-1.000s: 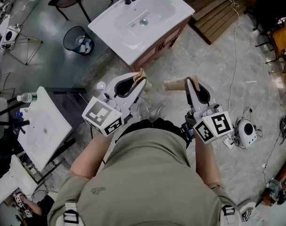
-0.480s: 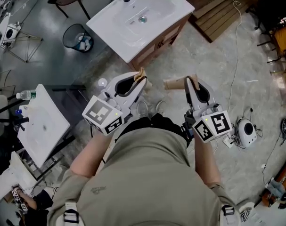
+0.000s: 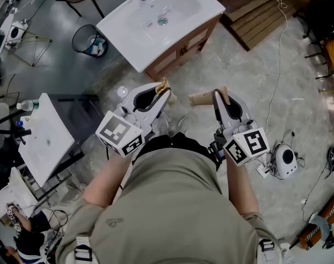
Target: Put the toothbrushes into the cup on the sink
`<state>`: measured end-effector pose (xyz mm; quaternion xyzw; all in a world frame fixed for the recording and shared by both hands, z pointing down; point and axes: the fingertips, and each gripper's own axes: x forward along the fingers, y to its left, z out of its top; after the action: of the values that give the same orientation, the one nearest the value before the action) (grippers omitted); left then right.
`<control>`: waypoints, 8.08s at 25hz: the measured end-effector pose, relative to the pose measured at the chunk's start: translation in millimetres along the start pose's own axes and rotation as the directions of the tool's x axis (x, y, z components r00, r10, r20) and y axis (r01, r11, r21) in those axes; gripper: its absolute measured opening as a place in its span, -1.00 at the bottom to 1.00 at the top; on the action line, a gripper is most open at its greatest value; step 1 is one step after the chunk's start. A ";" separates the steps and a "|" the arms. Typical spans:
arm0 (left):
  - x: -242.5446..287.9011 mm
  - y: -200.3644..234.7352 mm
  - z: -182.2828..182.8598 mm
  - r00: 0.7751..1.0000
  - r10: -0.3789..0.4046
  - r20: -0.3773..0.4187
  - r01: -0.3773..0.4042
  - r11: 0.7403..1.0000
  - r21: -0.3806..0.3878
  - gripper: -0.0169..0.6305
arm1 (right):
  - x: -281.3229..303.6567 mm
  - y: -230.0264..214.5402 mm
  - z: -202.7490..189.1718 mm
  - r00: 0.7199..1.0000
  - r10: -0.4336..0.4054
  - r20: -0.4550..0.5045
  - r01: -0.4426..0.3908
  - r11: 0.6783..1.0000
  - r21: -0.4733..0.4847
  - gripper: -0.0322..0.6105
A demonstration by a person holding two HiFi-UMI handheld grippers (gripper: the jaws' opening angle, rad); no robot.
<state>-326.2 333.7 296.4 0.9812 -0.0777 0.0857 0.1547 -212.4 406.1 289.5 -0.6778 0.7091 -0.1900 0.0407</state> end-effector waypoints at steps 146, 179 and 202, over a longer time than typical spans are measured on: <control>331.4 314.1 125.1 0.961 0.273 0.043 -0.268 0.958 -0.098 -0.76 | 392.4 -291.2 147.7 0.944 0.288 -0.161 -0.297 0.954 -0.035 -0.81; 401.3 344.2 148.4 0.893 0.445 0.069 -0.433 0.891 -0.137 -0.76 | 454.2 -357.9 179.0 0.882 0.420 -0.214 -0.438 0.898 -0.042 -0.81; 385.1 370.7 162.9 0.899 0.429 0.086 -0.415 0.899 -0.137 -0.76 | 496.2 -345.0 203.9 0.907 0.375 -0.192 -0.404 0.904 -0.142 -0.81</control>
<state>5.7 -114.9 325.4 0.9336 -0.3021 0.0564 0.1840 139.6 -125.2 312.2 -0.5054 0.8455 -0.1676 -0.0397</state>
